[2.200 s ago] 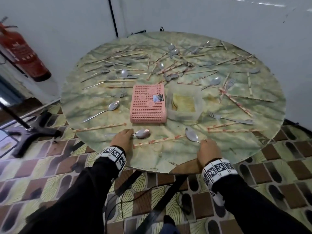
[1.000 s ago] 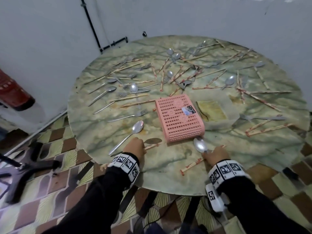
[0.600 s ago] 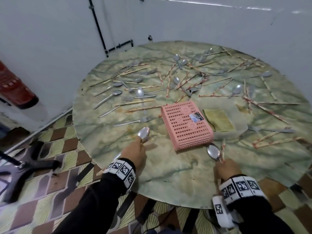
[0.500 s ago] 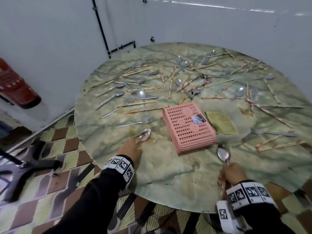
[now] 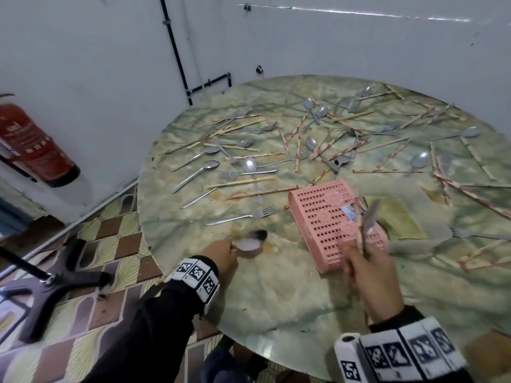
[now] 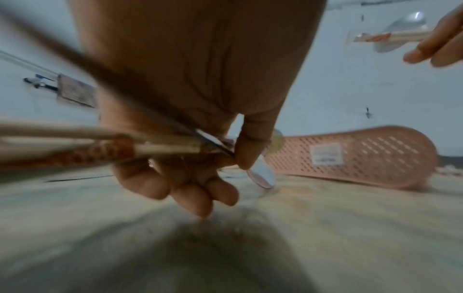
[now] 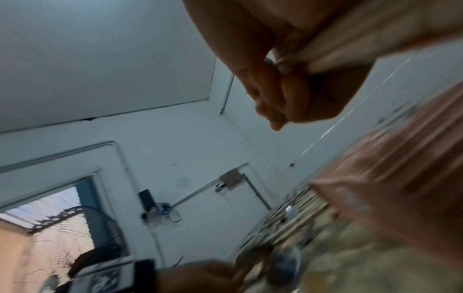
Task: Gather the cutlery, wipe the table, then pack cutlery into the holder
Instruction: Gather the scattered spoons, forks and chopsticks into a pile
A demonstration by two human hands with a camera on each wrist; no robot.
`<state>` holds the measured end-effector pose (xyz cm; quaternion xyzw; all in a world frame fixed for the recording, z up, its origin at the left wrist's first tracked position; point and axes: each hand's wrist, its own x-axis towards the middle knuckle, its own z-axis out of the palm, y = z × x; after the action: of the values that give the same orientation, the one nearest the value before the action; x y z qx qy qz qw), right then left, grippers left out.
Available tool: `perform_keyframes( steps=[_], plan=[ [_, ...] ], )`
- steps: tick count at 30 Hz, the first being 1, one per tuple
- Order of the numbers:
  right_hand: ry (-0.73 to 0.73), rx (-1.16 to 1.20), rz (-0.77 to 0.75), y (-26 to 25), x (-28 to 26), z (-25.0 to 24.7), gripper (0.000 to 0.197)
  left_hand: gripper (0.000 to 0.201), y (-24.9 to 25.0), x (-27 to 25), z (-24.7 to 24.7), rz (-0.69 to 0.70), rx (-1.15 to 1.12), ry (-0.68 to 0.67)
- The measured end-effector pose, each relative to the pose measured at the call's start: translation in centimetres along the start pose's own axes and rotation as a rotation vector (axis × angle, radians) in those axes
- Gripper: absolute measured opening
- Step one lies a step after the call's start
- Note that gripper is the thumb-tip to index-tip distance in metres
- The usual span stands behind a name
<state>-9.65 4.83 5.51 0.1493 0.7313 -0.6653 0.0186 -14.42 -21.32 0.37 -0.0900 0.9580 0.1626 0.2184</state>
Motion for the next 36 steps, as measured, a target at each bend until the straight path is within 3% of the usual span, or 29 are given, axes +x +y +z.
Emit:
perform_keyframes(
  steps=[3,5,7,10,13,15,18,22,27,33,36],
  plan=[
    [-0.171,-0.037,0.085,-0.4,1.5,6.6,0.015,0.029,-2.1,1.5,-2.7,0.047,-0.143,0.059],
    [-0.181,-0.131,0.119,0.1,3.3,10.8,0.02,0.029,-3.6,3.2,-4.6,0.062,-0.268,0.129],
    [-0.132,-0.186,0.176,0.6,4.8,14.8,0.025,0.026,-5.1,5.2,-6.6,0.049,-0.356,0.209],
    [-0.031,-0.223,0.269,0.7,6.9,20.4,0.011,0.029,-6.8,8.7,-9.0,0.041,-0.349,0.221],
    [0.074,-0.287,0.337,0.9,8.4,23.9,0.044,0.027,-7.6,11.6,-10.0,0.059,-0.231,0.156],
    [0.107,-0.376,0.363,0.8,9.0,25.0,0.052,0.024,-8.1,12.9,-10.2,0.088,-0.15,0.116],
    [0.127,-0.569,0.409,0.2,9.5,25.9,0.038,0.027,-8.6,14.3,-10.4,0.131,-0.094,0.075],
    [0.117,-0.707,0.439,-0.6,10.2,26.5,0.036,0.032,-8.8,15.3,-10.7,0.174,-0.015,0.062],
    [0.11,-0.802,0.438,-0.8,9.9,26.8,0.026,0.019,-8.7,15.4,-10.8,0.21,0.073,0.066],
    [0.301,-0.691,0.407,-1.0,8.7,27.6,0.034,0.018,-8.7,14.6,-11.1,0.235,0.045,0.003],
    [0.314,-0.641,0.42,-1.1,8.5,27.9,0.035,0.021,-9.1,14.0,-11.0,0.245,0.018,-0.04]
  ],
)
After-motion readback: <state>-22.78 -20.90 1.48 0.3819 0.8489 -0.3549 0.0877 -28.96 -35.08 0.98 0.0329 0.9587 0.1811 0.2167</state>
